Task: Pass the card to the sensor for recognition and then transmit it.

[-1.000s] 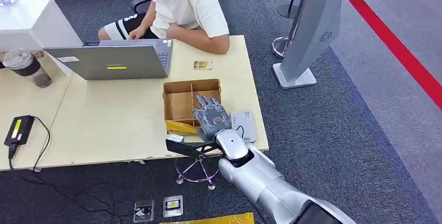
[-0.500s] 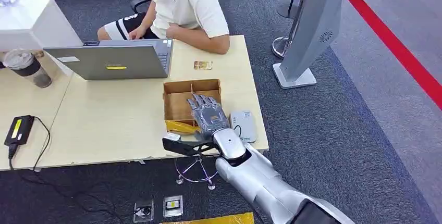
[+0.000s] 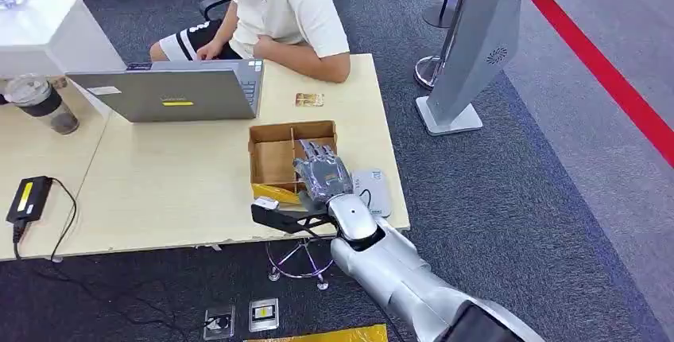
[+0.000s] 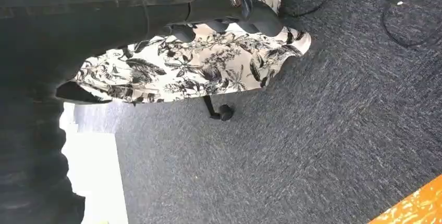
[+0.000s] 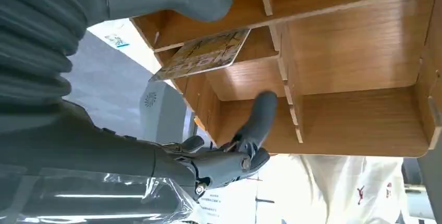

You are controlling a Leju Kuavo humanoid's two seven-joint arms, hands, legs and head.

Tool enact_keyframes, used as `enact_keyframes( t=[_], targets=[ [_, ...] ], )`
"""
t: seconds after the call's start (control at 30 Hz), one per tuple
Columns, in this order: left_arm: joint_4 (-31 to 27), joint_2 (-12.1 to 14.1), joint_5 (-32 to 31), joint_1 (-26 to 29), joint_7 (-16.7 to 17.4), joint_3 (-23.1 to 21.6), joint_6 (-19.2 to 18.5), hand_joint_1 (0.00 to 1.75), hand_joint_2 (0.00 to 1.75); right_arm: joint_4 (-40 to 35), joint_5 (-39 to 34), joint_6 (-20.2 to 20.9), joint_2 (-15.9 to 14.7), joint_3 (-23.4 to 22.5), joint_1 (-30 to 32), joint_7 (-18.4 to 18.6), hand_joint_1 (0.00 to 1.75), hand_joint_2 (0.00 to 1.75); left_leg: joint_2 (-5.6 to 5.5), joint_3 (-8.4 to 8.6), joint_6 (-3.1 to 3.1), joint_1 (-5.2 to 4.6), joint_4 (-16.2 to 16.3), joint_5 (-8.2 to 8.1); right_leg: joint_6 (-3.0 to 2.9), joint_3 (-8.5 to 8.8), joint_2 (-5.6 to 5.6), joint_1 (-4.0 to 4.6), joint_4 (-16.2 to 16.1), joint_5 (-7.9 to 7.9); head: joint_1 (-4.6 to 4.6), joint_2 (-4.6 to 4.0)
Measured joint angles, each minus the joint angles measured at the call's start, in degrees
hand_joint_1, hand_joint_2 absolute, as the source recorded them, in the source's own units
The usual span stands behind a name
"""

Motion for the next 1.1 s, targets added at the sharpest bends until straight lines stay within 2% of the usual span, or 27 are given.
enact_keyframes(
  t=[0.13,0.33,0.6,0.63,0.67,0.7,0.73,1.1],
  targets=[
    [0.0,-0.2,0.2,0.0,0.6,0.0,0.2,0.00,1.75,0.4,-0.2,-0.5,0.0,0.0,-0.2,0.3,0.87,1.75,0.00,0.00,0.00,0.00,0.0,0.00,0.00,0.00,0.00,0.00,0.0,0.00,0.00,0.00],
    [0.0,-0.2,0.2,0.1,0.7,0.0,0.2,0.00,1.75,0.6,-0.4,-0.8,-0.4,-0.1,-0.4,1.4,0.79,1.75,0.00,0.00,0.00,0.00,0.0,0.00,0.00,0.00,0.00,0.00,0.0,0.00,0.02,0.00],
    [0.0,-0.2,0.0,0.1,0.7,0.0,0.2,0.00,1.75,0.7,-0.6,-1.6,-1.6,-0.5,-0.4,2.5,0.80,1.75,0.00,0.00,0.00,0.00,0.0,0.00,0.00,0.00,0.00,0.00,0.0,0.00,0.00,0.00],
    [0.0,-0.2,0.0,0.1,0.8,0.0,0.2,0.00,1.75,0.7,-0.6,-1.7,-1.8,-0.6,-0.5,2.7,0.84,1.75,0.00,0.00,0.00,0.00,0.0,0.00,0.00,0.00,0.00,0.00,0.0,0.00,0.00,0.00],
    [0.0,-0.2,0.0,0.1,0.9,0.0,0.2,0.00,1.75,0.7,-0.6,-1.7,-1.9,-0.7,-0.5,2.8,1.03,1.75,0.00,0.00,0.00,0.00,0.0,0.00,0.00,0.00,0.00,0.00,0.0,0.00,0.00,0.00],
    [0.0,-0.2,0.0,0.1,1.0,0.0,0.3,0.00,1.75,0.7,-0.7,-1.7,-2.0,-0.7,-0.5,2.9,1.03,1.75,0.00,0.00,0.00,0.00,0.0,0.00,0.00,0.00,0.00,0.00,0.0,0.00,0.02,0.00],
    [0.0,-0.2,0.0,0.1,1.1,0.0,0.3,0.00,1.75,0.8,-0.8,-1.7,-2.1,-0.9,-0.5,2.9,1.57,1.75,0.00,0.00,0.00,0.00,0.0,0.00,0.00,0.00,0.00,0.00,0.0,0.00,0.00,0.00],
    [0.0,-0.2,0.4,0.1,1.4,0.0,0.4,0.00,1.75,0.8,-1.1,-2.6,-2.5,-1.1,-0.5,2.4,1.55,1.75,0.00,0.00,0.00,0.00,0.0,0.00,0.00,0.00,0.00,0.00,0.0,0.00,0.00,0.00]
  ],
)
